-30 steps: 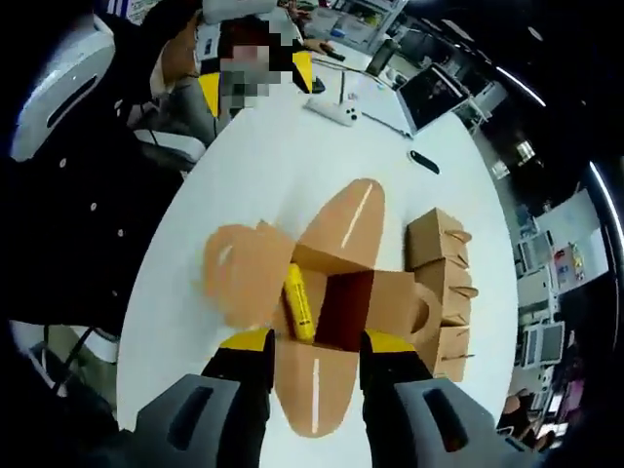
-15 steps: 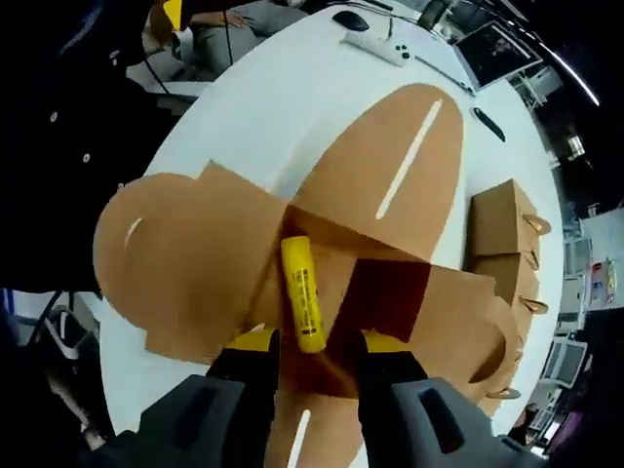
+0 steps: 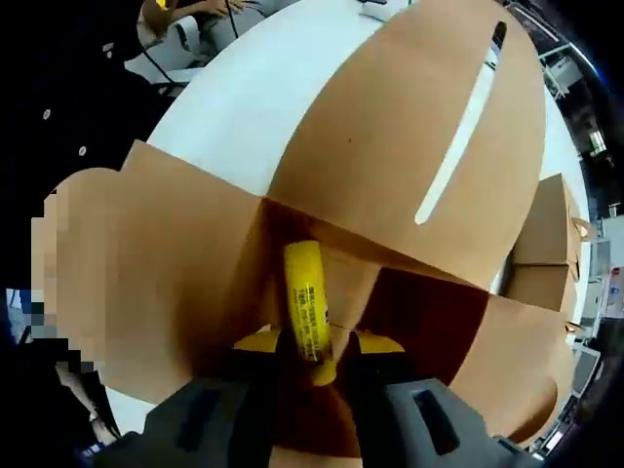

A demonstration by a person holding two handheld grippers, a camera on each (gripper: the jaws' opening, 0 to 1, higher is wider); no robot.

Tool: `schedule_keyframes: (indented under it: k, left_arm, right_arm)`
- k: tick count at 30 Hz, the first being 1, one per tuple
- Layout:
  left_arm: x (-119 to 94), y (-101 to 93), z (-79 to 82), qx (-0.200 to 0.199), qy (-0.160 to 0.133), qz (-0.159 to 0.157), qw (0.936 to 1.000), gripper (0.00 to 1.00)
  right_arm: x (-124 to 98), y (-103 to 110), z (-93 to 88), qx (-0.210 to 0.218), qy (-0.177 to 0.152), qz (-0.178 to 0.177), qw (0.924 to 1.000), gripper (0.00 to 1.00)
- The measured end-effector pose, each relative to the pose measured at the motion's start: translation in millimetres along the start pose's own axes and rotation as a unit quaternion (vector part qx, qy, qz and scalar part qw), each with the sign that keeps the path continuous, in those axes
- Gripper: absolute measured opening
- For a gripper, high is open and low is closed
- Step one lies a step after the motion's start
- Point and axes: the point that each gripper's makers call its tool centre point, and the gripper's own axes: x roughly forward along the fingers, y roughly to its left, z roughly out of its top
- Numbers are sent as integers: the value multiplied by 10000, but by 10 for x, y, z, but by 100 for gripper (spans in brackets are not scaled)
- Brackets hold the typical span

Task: Pick up one paper box from the group, open the paper box, and remove the item inside

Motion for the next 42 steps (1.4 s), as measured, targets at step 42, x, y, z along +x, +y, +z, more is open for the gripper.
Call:
schedule_keyframes:
  k: [42]
  left_arm:
    - [14, -98, 9, -8, -117, -130, 9998, 50]
  right_arm:
    - [-633, -139, -92, 327, 441, -810, 9952, 18]
